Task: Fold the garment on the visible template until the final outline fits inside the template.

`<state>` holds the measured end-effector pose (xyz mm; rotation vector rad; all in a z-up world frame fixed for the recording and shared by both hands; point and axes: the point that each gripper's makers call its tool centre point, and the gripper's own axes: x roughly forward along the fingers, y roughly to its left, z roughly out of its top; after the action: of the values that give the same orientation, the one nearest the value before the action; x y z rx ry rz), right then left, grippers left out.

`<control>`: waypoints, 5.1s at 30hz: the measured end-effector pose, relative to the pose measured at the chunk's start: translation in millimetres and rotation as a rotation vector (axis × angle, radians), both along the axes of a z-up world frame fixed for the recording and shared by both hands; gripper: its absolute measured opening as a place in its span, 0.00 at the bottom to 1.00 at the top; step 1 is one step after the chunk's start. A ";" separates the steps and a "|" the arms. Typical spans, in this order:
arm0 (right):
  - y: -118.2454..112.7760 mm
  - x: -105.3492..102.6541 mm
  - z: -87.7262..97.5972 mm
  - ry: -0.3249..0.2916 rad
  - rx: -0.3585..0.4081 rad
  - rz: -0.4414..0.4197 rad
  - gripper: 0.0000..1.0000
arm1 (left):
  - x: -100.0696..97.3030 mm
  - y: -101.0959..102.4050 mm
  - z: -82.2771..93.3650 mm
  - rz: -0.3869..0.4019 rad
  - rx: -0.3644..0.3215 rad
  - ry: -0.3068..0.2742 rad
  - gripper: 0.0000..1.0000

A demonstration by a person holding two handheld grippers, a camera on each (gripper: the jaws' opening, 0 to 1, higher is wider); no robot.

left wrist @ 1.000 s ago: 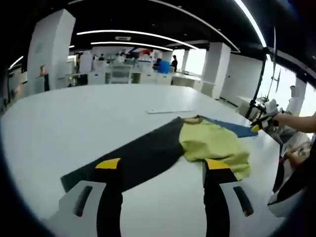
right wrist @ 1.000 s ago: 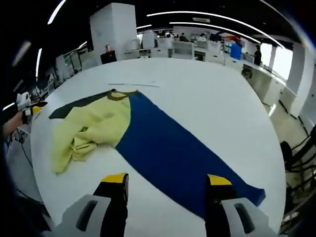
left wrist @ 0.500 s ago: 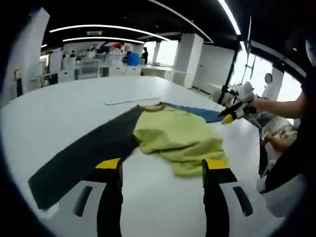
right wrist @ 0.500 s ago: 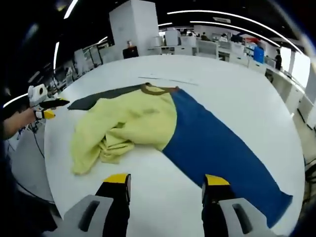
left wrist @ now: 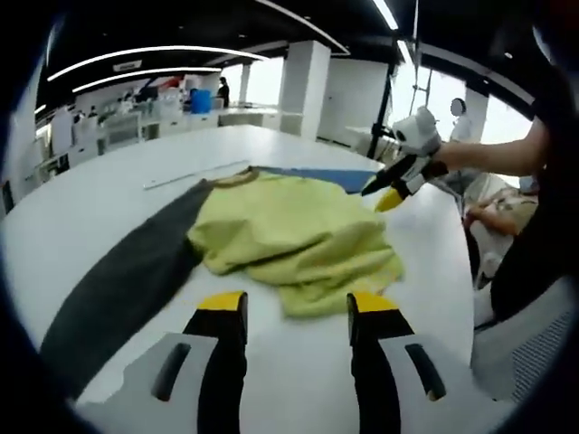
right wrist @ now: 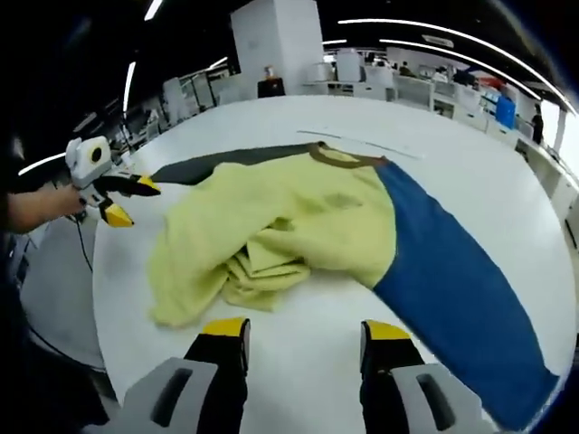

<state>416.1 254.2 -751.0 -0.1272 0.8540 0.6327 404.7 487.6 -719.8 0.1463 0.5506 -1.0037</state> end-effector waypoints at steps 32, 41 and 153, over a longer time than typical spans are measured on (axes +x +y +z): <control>35.1 2.1 -10.9 -0.041 -0.017 0.036 0.05 | 0.4 -14.7 -36.7 0.059 0.039 0.094 0.18; 34.0 3.8 -11.4 -0.039 -0.016 0.029 0.00 | 4.3 -9.0 -36.7 0.114 0.017 0.131 0.04; -50.1 -161.6 -3.2 0.154 -0.026 -0.266 0.08 | -103.8 75.3 -14.5 0.357 0.009 0.355 0.13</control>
<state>254.4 204.1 -754.2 0.0128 1.0077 0.3852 300.8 562.9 -734.3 -0.1235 0.8715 -0.6797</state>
